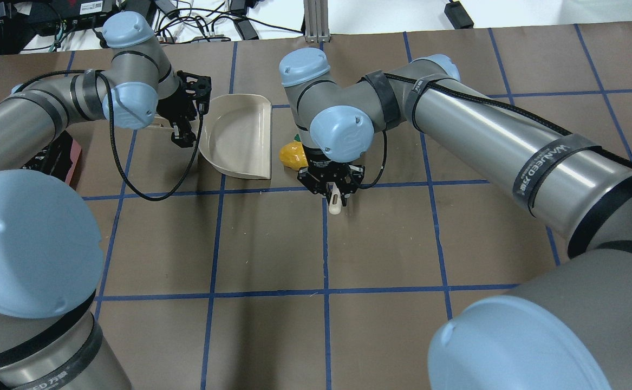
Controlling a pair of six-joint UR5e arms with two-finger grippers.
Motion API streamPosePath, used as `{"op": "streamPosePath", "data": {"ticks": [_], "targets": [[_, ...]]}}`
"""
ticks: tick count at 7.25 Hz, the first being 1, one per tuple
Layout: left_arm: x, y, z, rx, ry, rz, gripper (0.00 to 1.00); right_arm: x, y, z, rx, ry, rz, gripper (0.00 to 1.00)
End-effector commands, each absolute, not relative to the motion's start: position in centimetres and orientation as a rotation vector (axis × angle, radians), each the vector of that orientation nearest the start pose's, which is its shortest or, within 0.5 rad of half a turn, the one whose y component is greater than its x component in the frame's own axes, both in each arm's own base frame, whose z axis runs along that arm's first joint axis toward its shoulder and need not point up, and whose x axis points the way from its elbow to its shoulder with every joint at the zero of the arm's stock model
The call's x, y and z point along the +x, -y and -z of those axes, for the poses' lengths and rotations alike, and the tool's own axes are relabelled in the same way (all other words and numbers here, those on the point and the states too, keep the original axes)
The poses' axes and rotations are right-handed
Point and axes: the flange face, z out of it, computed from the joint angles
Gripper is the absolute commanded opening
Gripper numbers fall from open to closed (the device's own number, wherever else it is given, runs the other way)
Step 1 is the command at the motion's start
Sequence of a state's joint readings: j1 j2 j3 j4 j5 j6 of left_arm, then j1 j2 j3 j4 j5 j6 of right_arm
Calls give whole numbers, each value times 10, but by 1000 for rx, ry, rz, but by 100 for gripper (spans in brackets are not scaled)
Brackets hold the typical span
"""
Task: Sweep and dump trash into bin
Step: 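Sweep the potato, sponge and food piece toward the dustpan with the brush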
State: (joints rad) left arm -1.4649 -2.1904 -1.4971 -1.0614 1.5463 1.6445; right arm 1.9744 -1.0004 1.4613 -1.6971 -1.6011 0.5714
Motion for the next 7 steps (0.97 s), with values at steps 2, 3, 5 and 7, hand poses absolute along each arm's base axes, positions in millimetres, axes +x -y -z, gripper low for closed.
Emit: {"op": "streamPosePath", "data": {"ticks": [2,3,5,7], "targets": [[-63,689,-201,2216,-2290,-9,2,392,529,-217,298,-3245,-483,7],[-63,689,-201,2216,-2290,-9,2,393,529,-216,309,-3244,-484,7],[-63,689,-203,2216,-2286,-4,2,408,533,-214,353,-3212,-476,7],[-63,690,-203,2215,-2285,-6,2,418,541,-211,402,-3198,-471,7]]}}
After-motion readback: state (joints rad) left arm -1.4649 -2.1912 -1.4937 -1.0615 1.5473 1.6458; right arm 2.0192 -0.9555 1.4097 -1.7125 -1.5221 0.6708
